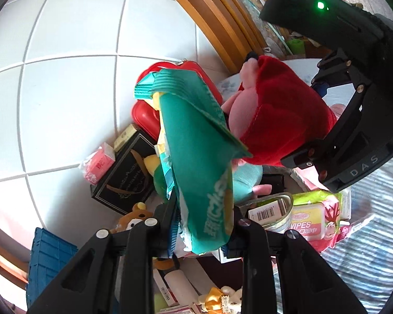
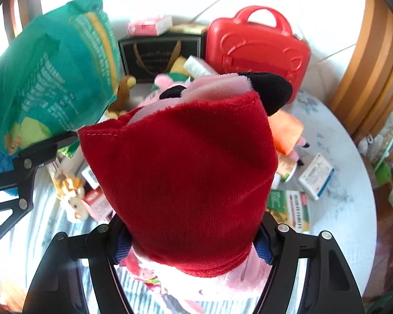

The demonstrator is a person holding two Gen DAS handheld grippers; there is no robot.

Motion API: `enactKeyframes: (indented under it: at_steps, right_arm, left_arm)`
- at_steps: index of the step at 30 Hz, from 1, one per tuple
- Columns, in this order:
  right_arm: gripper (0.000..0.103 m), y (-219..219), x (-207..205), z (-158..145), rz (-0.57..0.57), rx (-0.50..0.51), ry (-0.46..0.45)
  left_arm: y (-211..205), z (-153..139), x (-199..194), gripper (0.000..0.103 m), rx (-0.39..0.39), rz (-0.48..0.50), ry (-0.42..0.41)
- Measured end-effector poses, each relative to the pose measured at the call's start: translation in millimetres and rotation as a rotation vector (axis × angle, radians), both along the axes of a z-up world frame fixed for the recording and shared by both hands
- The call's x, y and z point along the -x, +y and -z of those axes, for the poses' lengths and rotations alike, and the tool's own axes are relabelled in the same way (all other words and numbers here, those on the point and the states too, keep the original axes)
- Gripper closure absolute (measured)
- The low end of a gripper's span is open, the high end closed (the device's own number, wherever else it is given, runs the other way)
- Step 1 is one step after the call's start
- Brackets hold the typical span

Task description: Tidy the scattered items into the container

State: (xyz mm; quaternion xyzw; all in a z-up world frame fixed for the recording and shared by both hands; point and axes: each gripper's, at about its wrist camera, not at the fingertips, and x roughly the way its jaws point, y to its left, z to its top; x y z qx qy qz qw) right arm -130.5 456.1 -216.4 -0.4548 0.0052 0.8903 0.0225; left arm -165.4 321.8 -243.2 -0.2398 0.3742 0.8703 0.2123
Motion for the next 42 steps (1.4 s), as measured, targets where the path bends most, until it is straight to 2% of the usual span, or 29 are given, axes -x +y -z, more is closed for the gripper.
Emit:
enactKeyframes:
  at_steps: [17,24,35,42]
  right_arm:
    - [0.029,-12,-69,-109,0.092,0.022,0.139]
    - [0.029,-23,-100,-146,0.090,0.027,0.197]
    - [0.029,-26,-125,-177,0.116,0.059,0.243]
    - [0.029,-39,-127,-186,0.091,0.055,0.277]
  left_arm:
    - [-44,-81,-55,0.079,-0.113,-0.103,0.063]
    - [-60,-114,-76,0.079,-0.175,-0.133,0.073]
    - [-70,-141,-96,0.079,-0.239,-0.160,0.084]
    - [-83,-159,-109,0.079,-0.257,-0.185,0.106]
